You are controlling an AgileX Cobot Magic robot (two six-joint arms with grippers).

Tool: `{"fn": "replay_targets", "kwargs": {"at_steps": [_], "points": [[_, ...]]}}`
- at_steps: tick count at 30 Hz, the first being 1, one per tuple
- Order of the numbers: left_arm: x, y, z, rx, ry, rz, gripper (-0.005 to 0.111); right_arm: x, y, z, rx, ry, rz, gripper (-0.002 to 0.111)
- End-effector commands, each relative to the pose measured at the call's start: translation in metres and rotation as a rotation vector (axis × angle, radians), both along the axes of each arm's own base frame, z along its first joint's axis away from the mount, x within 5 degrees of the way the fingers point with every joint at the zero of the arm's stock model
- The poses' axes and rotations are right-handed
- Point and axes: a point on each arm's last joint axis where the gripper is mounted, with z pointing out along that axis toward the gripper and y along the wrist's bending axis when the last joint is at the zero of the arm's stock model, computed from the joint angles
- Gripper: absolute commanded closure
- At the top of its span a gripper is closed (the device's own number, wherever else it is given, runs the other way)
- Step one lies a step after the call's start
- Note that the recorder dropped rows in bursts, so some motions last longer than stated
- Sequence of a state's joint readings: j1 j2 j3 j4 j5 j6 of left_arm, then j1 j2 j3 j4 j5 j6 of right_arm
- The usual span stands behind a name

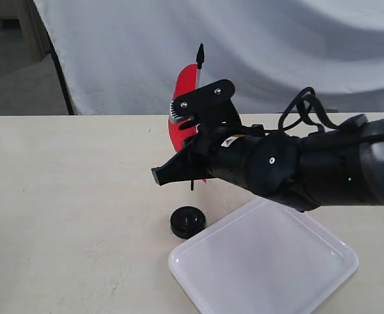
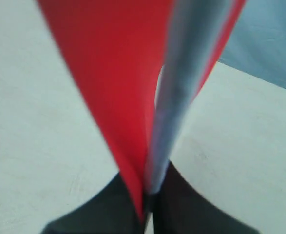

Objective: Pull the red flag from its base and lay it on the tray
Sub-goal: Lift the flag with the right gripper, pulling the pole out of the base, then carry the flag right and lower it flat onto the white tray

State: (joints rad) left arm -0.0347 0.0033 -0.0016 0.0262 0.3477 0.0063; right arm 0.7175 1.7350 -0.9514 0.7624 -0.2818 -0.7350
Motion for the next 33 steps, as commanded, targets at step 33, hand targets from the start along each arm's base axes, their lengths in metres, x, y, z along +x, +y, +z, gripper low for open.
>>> {"fn": "replay_targets", "kwargs": {"at_steps": [33], "points": [[0.000,0.000,0.000,-0.004,-0.006,0.004,0.107,-0.018,-0.105,0.068,-0.563,0.265,0.361,0.109]]}}
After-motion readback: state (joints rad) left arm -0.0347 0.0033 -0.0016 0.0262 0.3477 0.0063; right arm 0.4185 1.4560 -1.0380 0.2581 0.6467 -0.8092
